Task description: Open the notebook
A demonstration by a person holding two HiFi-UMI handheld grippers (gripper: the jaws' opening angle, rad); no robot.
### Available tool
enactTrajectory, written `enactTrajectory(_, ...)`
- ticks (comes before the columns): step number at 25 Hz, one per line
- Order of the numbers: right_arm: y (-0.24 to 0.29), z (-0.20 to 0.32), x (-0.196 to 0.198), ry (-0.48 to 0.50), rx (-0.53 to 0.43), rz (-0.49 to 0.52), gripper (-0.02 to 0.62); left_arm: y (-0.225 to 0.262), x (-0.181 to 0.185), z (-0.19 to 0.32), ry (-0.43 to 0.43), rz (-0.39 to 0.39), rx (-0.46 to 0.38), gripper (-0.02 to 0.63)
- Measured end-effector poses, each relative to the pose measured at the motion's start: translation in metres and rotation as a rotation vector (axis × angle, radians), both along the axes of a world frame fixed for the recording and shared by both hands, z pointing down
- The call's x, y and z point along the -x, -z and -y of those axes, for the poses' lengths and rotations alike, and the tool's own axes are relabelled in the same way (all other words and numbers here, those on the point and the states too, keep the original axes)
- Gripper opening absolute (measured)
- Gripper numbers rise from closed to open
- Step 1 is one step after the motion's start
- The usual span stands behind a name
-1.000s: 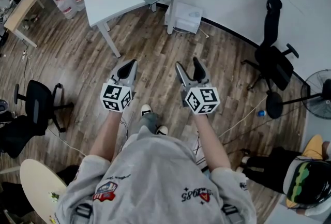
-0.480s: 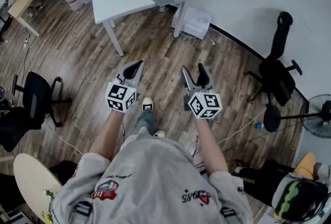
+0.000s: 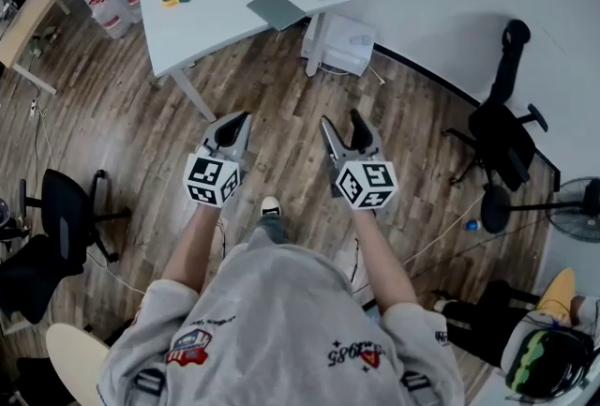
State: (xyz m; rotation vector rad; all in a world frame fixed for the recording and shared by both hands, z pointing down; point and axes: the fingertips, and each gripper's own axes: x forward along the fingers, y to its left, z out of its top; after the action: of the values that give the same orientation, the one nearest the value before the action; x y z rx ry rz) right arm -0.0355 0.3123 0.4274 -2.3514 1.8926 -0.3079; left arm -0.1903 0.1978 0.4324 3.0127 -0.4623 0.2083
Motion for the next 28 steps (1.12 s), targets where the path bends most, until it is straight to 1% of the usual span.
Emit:
enactTrajectory(7, -0.008, 0.090, -0.023, 0.006, 0.008, 0.044, 0.262, -0.006, -0.037, 0.090, -0.027, 0.001, 0.006, 0.005)
enactTrajectory(16, -0.017, 0.162, -0.044, 0.019, 0.029, 0.056, 0.252, -0.016, -0.058, 0.155, -0.033, -0.001, 0.025, 0.005)
enactTrajectory(22, -0.033, 0.207, -0.058, 0.062, 0.065, 0.075, 0.249, -0.026, -0.069, 0.193, -0.011, 0.021, 0.037, 0.005)
enactTrajectory(28, -0.045, 0.265, -0.101, 0.116, 0.083, 0.065, 0.244, -0.031, -0.096, 0.247, 0.046, 0.044, 0.025, 0.005)
